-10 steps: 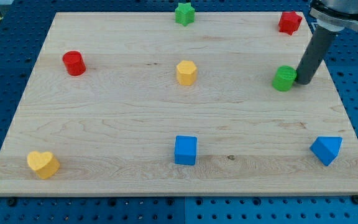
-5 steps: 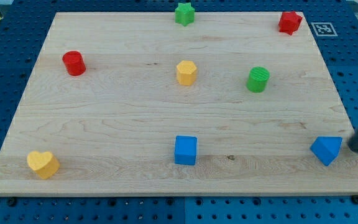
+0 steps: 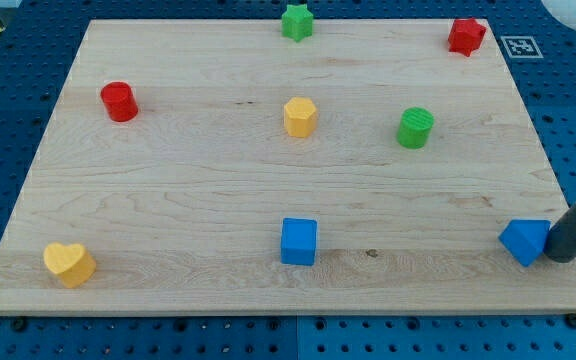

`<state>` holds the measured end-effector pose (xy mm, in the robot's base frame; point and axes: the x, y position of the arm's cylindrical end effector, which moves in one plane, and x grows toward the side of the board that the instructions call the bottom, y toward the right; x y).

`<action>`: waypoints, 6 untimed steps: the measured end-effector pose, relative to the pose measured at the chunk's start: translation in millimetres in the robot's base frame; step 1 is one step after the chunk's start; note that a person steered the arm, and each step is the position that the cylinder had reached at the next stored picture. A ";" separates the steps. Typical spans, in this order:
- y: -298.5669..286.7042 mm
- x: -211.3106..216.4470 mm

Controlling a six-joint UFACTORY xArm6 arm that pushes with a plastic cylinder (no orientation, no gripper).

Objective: Place the blue triangle in between green circle and blue cube

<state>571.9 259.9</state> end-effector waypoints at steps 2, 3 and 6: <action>-21.9 -3.1; -33.7 -11.7; -93.6 -18.0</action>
<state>553.9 166.3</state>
